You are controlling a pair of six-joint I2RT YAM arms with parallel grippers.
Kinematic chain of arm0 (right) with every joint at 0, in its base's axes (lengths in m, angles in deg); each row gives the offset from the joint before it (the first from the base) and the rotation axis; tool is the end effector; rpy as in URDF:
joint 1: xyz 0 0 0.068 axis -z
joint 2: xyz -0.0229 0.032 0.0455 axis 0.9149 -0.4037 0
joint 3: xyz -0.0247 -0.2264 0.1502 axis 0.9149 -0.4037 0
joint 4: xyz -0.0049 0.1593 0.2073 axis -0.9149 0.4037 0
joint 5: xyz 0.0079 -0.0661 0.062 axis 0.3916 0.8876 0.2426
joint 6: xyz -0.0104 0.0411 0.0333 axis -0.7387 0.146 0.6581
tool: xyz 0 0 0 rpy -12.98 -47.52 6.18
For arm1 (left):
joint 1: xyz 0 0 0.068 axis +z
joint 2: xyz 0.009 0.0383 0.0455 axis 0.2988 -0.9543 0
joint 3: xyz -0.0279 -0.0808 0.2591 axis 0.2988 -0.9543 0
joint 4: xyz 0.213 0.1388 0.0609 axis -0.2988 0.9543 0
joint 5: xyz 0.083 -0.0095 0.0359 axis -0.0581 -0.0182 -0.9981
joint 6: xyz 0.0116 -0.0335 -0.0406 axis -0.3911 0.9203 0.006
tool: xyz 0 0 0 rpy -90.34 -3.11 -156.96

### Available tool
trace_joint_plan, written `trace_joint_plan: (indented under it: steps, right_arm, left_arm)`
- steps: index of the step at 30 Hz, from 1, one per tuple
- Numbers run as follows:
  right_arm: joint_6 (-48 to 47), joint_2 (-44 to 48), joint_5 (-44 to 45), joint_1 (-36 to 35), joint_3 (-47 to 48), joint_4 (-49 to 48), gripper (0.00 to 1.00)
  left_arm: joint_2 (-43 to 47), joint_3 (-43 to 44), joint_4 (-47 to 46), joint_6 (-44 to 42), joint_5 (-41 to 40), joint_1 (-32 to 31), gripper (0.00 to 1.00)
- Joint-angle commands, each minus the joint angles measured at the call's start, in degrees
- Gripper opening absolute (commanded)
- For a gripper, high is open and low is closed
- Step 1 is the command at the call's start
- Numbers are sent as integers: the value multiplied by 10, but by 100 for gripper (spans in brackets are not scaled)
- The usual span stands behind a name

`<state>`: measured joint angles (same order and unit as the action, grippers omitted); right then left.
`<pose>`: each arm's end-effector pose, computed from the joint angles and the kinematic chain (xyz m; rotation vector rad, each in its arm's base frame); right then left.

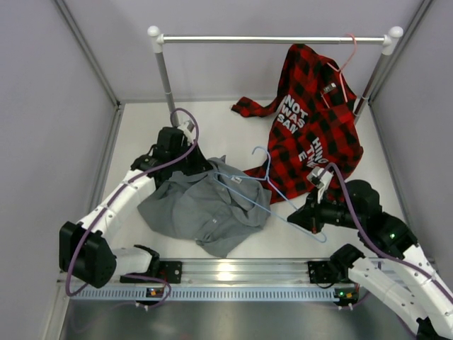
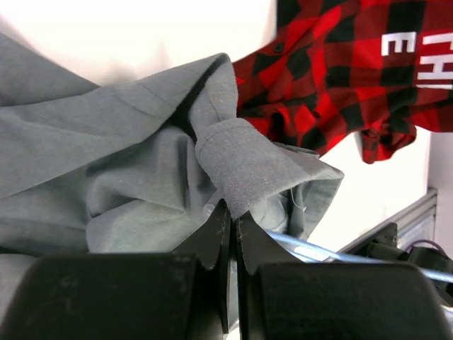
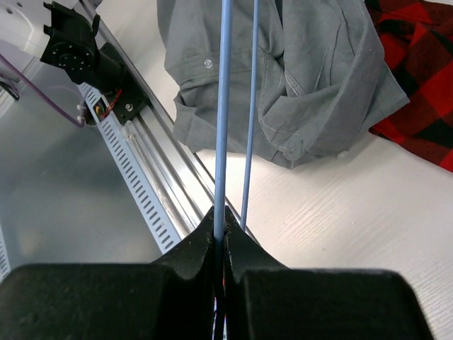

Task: Place the shirt on the hanger

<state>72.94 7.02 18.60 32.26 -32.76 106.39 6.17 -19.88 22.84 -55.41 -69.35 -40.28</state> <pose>0.0724 0.0692 0.3108 -0.7017 2.0378 1.0115 0.2516 -0.1162 0.2971 -0.0894 2.3752 -0.8028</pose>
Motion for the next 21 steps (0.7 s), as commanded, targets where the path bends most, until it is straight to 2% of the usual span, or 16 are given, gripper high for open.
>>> trace_joint_plan:
  steps: [1, 11, 16, 20, 21]
  right_arm:
    - [19, -17, 2, 4, -9, -54, 0]
    - [21, -71, 62, 4, 23, -62, 0]
    - [4, -66, 135, 4, 68, 0, 0]
    - [13, -72, 95, 4, 65, -17, 0]
    - [23, -73, 68, 4, 48, -55, 0]
  left_arm:
    - [18, -13, -51, 10, 42, 2, 0]
    - [52, -22, -64, -20, 114, 2, 0]
    - [54, -15, -52, -50, 72, 2, 0]
    - [38, -6, -61, -46, 127, -4, 0]
    - [39, -4, -75, -42, 137, -18, 0]
